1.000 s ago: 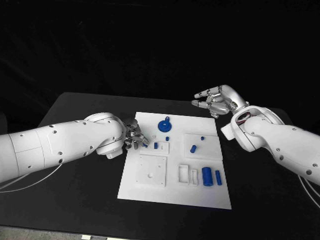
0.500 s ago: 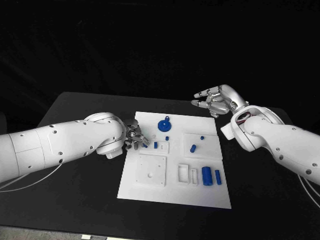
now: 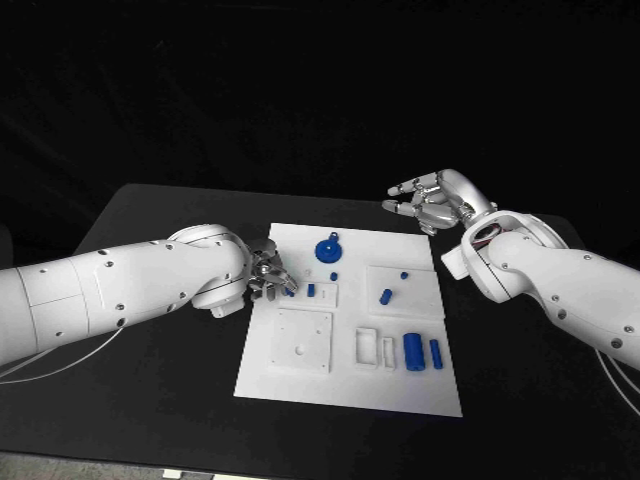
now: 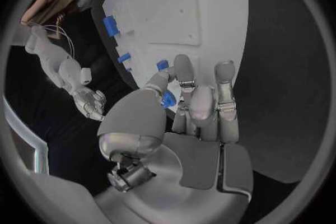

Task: Assemble the parts on the task board

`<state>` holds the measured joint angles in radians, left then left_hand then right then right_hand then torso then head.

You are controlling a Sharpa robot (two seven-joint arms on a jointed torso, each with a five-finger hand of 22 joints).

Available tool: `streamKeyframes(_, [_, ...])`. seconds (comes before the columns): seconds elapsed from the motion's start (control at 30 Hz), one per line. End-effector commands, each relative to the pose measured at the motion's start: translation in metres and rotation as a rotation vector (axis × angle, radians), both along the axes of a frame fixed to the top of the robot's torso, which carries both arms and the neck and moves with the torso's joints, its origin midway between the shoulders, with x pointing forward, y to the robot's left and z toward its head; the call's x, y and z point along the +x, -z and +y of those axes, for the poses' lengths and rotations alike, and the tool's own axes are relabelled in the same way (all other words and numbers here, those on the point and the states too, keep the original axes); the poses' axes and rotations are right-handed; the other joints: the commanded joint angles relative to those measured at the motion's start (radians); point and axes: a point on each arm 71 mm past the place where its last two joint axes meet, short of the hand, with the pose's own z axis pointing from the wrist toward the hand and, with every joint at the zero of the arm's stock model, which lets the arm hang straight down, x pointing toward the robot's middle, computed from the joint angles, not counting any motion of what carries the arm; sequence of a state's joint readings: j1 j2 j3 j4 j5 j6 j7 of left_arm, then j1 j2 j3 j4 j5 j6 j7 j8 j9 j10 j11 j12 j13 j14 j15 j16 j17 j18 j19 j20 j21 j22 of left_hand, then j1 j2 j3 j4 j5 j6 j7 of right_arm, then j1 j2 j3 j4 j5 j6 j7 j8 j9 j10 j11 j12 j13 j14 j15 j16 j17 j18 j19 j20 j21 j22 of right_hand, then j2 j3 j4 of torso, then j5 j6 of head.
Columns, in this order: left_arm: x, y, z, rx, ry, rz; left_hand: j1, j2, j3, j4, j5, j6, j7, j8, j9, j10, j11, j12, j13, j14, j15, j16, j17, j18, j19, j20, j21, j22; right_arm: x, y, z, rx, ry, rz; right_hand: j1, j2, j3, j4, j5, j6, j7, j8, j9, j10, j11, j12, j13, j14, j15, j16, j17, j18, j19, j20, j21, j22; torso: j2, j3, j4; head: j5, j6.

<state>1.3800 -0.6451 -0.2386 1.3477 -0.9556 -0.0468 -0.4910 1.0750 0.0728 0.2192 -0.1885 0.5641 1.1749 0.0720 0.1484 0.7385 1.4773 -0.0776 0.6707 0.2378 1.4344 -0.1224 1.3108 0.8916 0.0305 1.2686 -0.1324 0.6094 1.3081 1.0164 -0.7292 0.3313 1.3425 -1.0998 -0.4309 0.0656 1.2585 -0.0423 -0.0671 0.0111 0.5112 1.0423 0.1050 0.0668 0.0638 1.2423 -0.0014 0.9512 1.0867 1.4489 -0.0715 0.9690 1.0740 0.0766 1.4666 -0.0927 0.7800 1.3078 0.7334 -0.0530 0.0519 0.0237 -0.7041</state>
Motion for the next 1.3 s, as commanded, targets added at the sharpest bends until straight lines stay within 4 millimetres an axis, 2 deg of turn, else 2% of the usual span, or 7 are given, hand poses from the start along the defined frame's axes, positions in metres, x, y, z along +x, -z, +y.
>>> streamKeyframes(0.03, [-0.003, 0.005, -0.001, 0.034, 0.020, 0.026, 0.013, 0.017, 0.006, -0.005, -0.012, 0.128, -0.104, -0.007, -0.010, 0.038, -0.009, 0.001, -0.002, 0.002, 0.000, -0.001, -0.003, 0.014, 0.001, 0.002, 0.003, 0.017, 0.000, 0.001, 0.001, -0.003, -0.013, 0.003, -0.003, -0.004, 0.002, 0.003, 0.006, 0.002, -0.001, -0.005, -0.001, -0.003, -0.002, -0.002, 0.000, -0.005, 0.001, -0.003, -0.001, 0.008, 0.027, 0.004, -0.003, 0.099, 0.000, 0.0000, -0.0005, 0.000, 0.000])
streamKeyframes(0.2, [-0.002, 0.004, -0.001, 0.030, 0.014, 0.001, 0.018, 0.018, 0.003, -0.002, -0.017, 0.131, -0.104, -0.009, -0.017, 0.038, -0.010, 0.001, -0.001, 0.003, 0.000, -0.001, -0.003, 0.014, 0.002, 0.002, 0.002, 0.017, 0.000, 0.001, 0.001, -0.002, -0.013, 0.004, -0.003, -0.004, 0.002, 0.003, 0.006, 0.002, -0.001, -0.005, -0.001, -0.003, -0.002, -0.002, 0.000, -0.005, 0.001, -0.003, -0.001, 0.008, 0.027, 0.004, -0.003, 0.099, 0.000, -0.0007, 0.0003, 0.000, 0.000])
streamKeyframes(0.6, [-0.005, -0.006, 0.004, -0.083, -0.033, -0.154, 0.017, 0.019, 0.006, -0.003, -0.002, 0.135, -0.106, -0.007, -0.017, 0.038, -0.012, 0.003, 0.001, 0.007, -0.003, 0.002, 0.000, 0.015, 0.007, 0.000, 0.004, 0.017, -0.001, 0.002, 0.000, -0.003, -0.010, 0.004, -0.007, -0.001, 0.002, 0.001, 0.006, 0.002, -0.001, -0.005, -0.001, -0.003, -0.001, -0.002, 0.001, -0.005, 0.000, -0.004, -0.002, 0.008, 0.028, 0.004, -0.005, 0.098, 0.000, -0.0013, 0.0004, -0.001, 0.001])
streamKeyframes(0.77, [-0.007, -0.010, 0.005, -0.124, -0.048, -0.206, 0.016, 0.019, 0.007, -0.003, -0.002, 0.136, -0.107, -0.006, -0.017, 0.038, -0.013, 0.007, 0.002, 0.009, -0.004, 0.004, 0.003, 0.017, 0.010, -0.001, 0.006, 0.017, -0.001, 0.003, -0.001, -0.004, -0.009, 0.005, -0.007, -0.001, 0.002, 0.001, 0.006, 0.002, -0.001, -0.005, -0.001, -0.003, -0.001, -0.002, 0.001, -0.005, 0.000, -0.004, -0.002, 0.008, 0.028, 0.004, -0.005, 0.098, 0.001, -0.0003, 0.0007, 0.000, -0.001])
streamKeyframes(0.93, [-0.010, -0.010, 0.005, -0.133, -0.051, -0.213, 0.017, 0.020, 0.008, -0.003, -0.007, 0.136, -0.107, -0.007, -0.018, 0.038, -0.013, 0.008, 0.003, 0.009, -0.005, 0.005, 0.002, 0.018, 0.010, -0.001, 0.007, 0.017, -0.001, 0.003, -0.002, -0.005, -0.008, 0.006, -0.007, -0.001, 0.002, 0.001, 0.006, 0.002, -0.001, -0.005, -0.001, -0.003, -0.001, -0.002, 0.001, -0.005, 0.000, -0.004, -0.002, 0.008, 0.028, 0.004, -0.005, 0.098, 0.000, -0.0007, -0.0002, 0.000, -0.002])
streamKeyframes(1.3, [-0.012, -0.004, 0.003, -0.110, -0.043, -0.186, 0.018, 0.021, 0.007, -0.002, -0.011, 0.136, -0.106, -0.009, -0.019, 0.038, -0.013, 0.008, 0.004, 0.009, -0.005, 0.005, 0.001, 0.019, 0.011, 0.000, 0.009, 0.017, -0.001, 0.005, -0.001, -0.004, -0.009, 0.010, -0.007, -0.001, 0.002, 0.001, 0.006, 0.002, -0.001, -0.005, -0.001, -0.003, -0.001, -0.002, 0.001, -0.005, 0.000, -0.004, -0.002, 0.008, 0.028, 0.004, -0.005, 0.098, 0.001, 0.0007, 0.0002, 0.006, -0.008])
